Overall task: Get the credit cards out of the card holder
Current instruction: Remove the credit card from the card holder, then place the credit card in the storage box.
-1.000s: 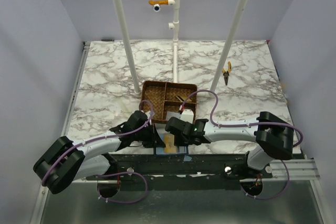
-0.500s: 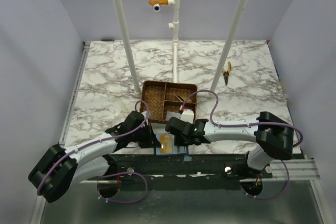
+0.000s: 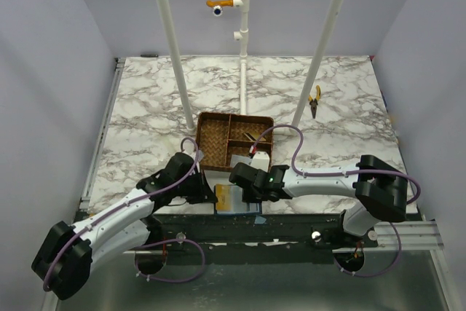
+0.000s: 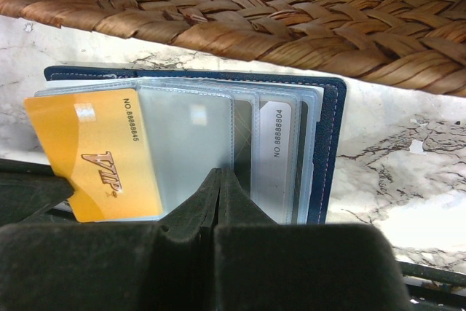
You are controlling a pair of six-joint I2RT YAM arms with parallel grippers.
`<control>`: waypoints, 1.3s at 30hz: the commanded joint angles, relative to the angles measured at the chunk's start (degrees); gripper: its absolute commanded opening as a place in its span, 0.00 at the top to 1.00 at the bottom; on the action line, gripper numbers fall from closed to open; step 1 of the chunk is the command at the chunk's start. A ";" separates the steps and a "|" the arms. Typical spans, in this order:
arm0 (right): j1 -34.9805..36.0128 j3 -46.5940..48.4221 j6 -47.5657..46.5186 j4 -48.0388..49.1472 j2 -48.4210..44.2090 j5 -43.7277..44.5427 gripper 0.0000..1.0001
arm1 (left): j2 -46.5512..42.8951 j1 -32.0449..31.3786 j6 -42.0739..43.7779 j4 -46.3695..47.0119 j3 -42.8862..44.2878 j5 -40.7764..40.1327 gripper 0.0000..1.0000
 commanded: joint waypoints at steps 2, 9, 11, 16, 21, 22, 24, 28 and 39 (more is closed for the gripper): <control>-0.11 -0.32 -1.26 -7.24 2.74 3.09 0.99 | -3.13 0.41 3.53 -6.00 3.09 -2.49 1.00; -0.14 0.78 -1.71 -7.58 3.39 3.15 0.99 | -5.08 0.41 5.34 -9.38 5.48 -2.14 1.00; -0.10 0.64 -1.83 -7.22 3.39 2.94 0.99 | -5.33 0.40 6.00 -10.53 6.16 -2.16 1.00; -0.13 0.34 -2.05 -6.60 3.01 2.77 0.99 | -7.47 0.41 6.73 -14.21 8.75 -2.43 1.00; -0.10 -0.11 -2.02 -6.09 2.86 2.63 0.99 | -9.92 0.47 7.52 -19.49 12.51 -3.86 1.00; -0.14 -0.39 -2.00 -5.94 2.72 2.56 0.99 | -10.32 0.52 7.65 -20.52 13.28 -4.08 1.00; -0.14 -0.74 -1.92 -5.65 2.48 2.61 0.99 | -10.62 0.47 8.08 -22.29 15.01 -4.78 1.00; -0.24 -1.04 -1.98 -5.36 2.17 2.60 0.99 | -10.58 0.79 8.85 -24.87 18.62 -5.81 1.00; -0.24 -2.12 -1.79 -4.40 1.76 1.92 0.99 | -9.33 3.65 10.80 -27.34 24.74 -7.05 1.00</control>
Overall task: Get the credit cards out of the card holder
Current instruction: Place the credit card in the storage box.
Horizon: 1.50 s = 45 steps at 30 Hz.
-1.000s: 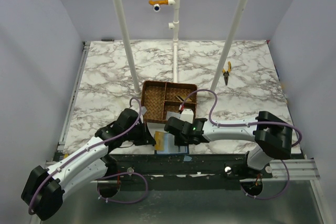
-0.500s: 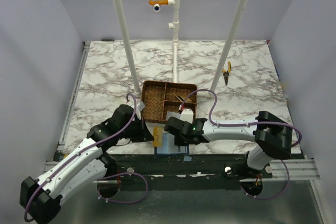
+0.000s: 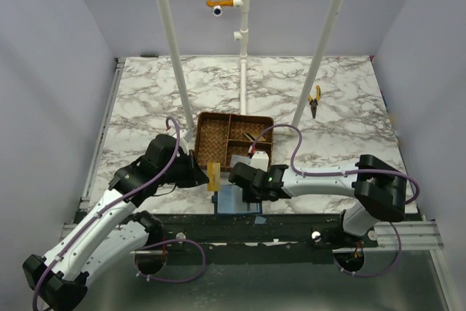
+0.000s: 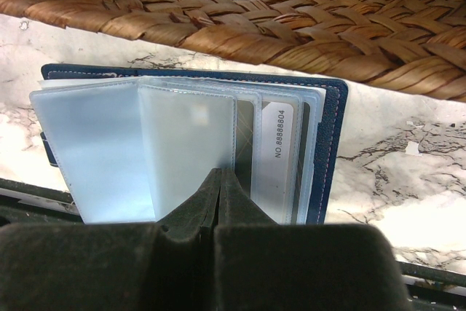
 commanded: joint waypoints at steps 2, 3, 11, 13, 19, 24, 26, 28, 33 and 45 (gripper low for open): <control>-0.23 -2.99 -0.75 -3.59 1.18 1.68 0.99 | 0.53 2.33 2.22 -2.08 2.91 -1.67 1.00; -0.24 -3.03 -0.75 -3.50 1.18 1.72 0.99 | 0.73 2.97 2.51 -2.10 3.31 -1.55 1.00; -0.23 -4.17 -0.76 -2.10 0.34 1.76 0.99 | 4.96 8.20 4.50 -0.05 6.82 0.29 1.00; -0.23 -4.46 -0.76 -1.86 0.26 1.67 0.99 | 6.50 9.19 5.37 0.42 8.32 -0.31 1.00; -0.22 -5.49 -0.93 -1.00 -0.12 1.40 0.99 | 12.73 11.15 7.10 3.84 11.39 -1.20 1.00; -0.27 -5.49 -0.93 -0.60 -0.10 1.13 0.99 | 19.09 12.13 7.37 7.72 12.88 -4.18 1.00; -0.25 -5.48 -0.93 -0.34 -0.01 0.93 0.99 | 21.39 12.34 7.29 9.36 13.34 -5.11 1.00; -0.26 -5.50 -1.11 -0.27 -0.01 0.82 0.99 | 23.54 12.39 7.29 10.39 14.09 -5.48 0.93; -0.31 -5.38 -1.39 -0.46 -0.15 0.73 0.99 | 25.97 12.44 8.09 11.35 16.18 -5.29 0.58; -0.29 -4.48 -1.21 -0.67 0.41 0.66 0.99 | 20.48 12.44 9.44 10.92 11.64 -2.07 0.62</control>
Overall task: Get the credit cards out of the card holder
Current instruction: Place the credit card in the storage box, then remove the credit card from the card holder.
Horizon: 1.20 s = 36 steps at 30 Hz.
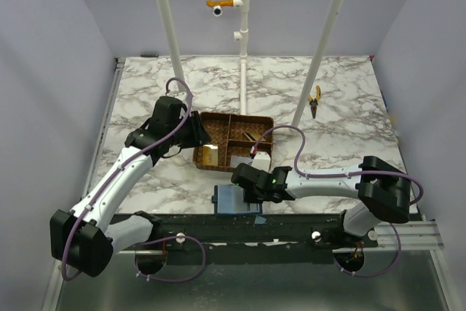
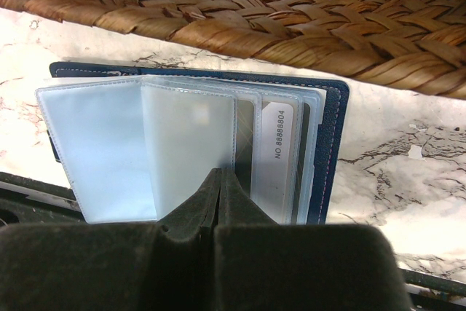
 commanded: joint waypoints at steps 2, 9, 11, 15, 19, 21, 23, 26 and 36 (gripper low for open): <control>-0.30 -1.44 -1.29 -4.22 2.33 0.72 0.99 | -5.68 0.23 0.60 1.15 -5.55 3.22 0.70; -0.32 -0.38 -1.57 -4.35 3.28 0.30 0.99 | -11.35 -4.19 -2.19 1.01 -12.77 4.76 0.88; -0.31 -0.11 -1.73 -4.14 3.32 0.12 0.99 | -12.40 -6.07 -3.45 1.48 -15.13 4.80 0.91; -0.24 0.44 -2.02 -3.64 3.78 -0.31 0.99 | -13.14 -11.23 -6.51 3.34 -19.27 3.91 0.92; -0.28 0.80 -2.11 -3.24 4.27 -1.08 1.00 | -12.11 -15.69 -9.82 6.52 -22.43 3.61 0.95; -0.32 0.67 -2.08 -2.99 4.47 -1.41 0.99 | -11.14 -17.64 -11.09 8.39 -23.52 3.78 0.96; -0.33 0.54 -1.91 -2.80 4.63 -1.71 0.99 | -9.78 -19.35 -11.92 10.12 -24.10 3.89 0.96; -0.31 0.45 -1.71 -2.49 4.74 -2.09 0.99 | -7.58 -21.56 -12.96 12.86 -24.47 4.38 0.96; -0.32 -0.30 -0.72 -2.27 4.39 -2.46 0.99 | 0.41 -25.05 -14.66 20.64 -26.01 6.46 1.00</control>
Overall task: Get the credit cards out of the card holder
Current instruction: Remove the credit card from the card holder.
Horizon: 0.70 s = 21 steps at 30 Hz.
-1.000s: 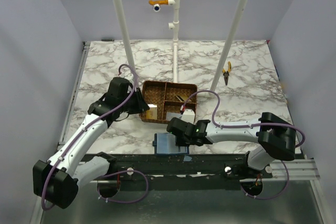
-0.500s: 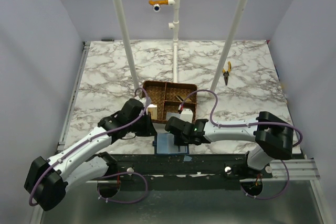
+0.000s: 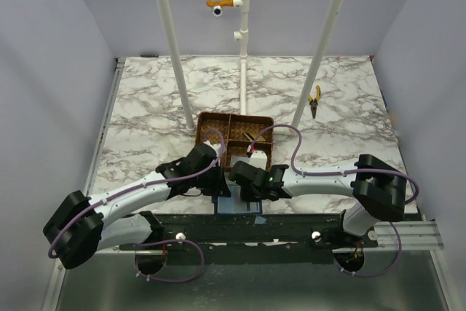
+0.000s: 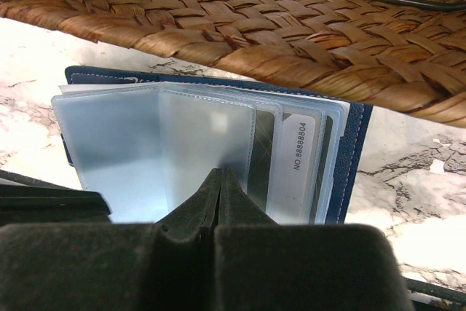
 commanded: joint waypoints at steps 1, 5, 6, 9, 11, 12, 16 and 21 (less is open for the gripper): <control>-0.15 -2.16 0.66 -3.06 2.39 -0.79 0.99 | 2.94 -1.06 -1.57 6.47 -1.71 2.23 1.00; -0.10 -2.47 0.89 -2.53 2.84 -1.44 0.99 | 4.30 -1.51 -2.21 9.41 -3.17 2.60 1.00; -0.15 -2.27 0.76 -2.53 3.25 -1.70 0.99 | 4.76 -1.64 -2.47 10.48 -3.57 2.80 1.00; -0.11 -1.98 0.33 -2.19 4.05 -2.54 0.99 | 5.91 -2.27 -2.90 11.93 -4.21 3.04 1.00; -0.15 -1.93 0.35 -2.02 4.28 -2.87 0.99 | 6.35 -2.78 -3.29 12.38 -4.79 2.67 1.00; -0.12 -1.96 0.28 -2.00 4.36 -2.98 0.99 | 6.62 -2.83 -3.38 12.26 -4.84 2.24 1.00; -0.15 -2.73 0.84 -1.48 3.46 -2.81 0.99 | 8.15 -2.94 -3.72 12.01 -5.42 1.44 1.00; -0.13 -2.92 0.75 -1.39 2.60 -2.46 0.99 | 9.71 -3.00 -4.59 12.03 -5.55 0.86 1.00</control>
